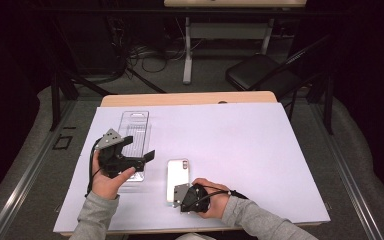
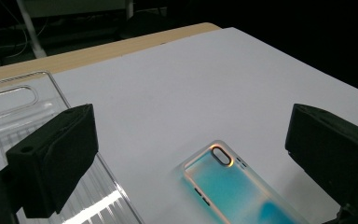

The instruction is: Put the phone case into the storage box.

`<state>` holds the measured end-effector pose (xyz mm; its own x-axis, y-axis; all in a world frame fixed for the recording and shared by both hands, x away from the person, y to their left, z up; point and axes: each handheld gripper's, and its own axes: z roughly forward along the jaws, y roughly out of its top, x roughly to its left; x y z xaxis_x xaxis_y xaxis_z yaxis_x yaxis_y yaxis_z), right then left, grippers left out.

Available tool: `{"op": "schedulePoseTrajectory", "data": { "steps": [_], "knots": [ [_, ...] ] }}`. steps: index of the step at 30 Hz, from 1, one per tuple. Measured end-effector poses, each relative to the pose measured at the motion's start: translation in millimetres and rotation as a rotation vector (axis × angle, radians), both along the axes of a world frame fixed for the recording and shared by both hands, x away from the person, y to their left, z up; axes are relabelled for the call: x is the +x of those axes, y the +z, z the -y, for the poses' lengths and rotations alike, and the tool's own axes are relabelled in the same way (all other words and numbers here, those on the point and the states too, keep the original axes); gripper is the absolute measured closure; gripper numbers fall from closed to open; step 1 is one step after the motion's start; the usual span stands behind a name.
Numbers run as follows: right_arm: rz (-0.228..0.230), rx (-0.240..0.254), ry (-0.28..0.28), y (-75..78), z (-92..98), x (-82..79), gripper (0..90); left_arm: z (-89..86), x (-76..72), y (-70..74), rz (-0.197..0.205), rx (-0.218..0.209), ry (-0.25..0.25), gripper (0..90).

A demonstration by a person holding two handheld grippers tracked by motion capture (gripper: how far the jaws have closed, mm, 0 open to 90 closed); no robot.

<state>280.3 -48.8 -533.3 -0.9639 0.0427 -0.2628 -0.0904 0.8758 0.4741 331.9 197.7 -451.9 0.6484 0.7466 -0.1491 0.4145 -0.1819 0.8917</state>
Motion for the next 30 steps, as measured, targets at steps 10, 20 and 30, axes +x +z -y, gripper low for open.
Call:
{"op": "schedulePoseTrajectory", "data": {
  "steps": [10, 20, 30],
  "knots": [
    [0.019, 0.006, -0.006, 6.5, 3.7, -0.7, 87.7, 0.7, -0.7, -0.4, 0.000, -0.016, -0.011, 3.7],
    [0.043, 0.015, -0.012, 13.9, 7.9, -1.6, 87.7, 2.7, -1.2, -2.9, -0.011, -0.029, -0.025, 8.8],
    [0.089, 0.015, -0.022, 21.2, 12.8, -1.1, 87.7, 6.4, -1.9, -4.6, -0.032, -0.057, -0.049, 10.6]
  ]
}}
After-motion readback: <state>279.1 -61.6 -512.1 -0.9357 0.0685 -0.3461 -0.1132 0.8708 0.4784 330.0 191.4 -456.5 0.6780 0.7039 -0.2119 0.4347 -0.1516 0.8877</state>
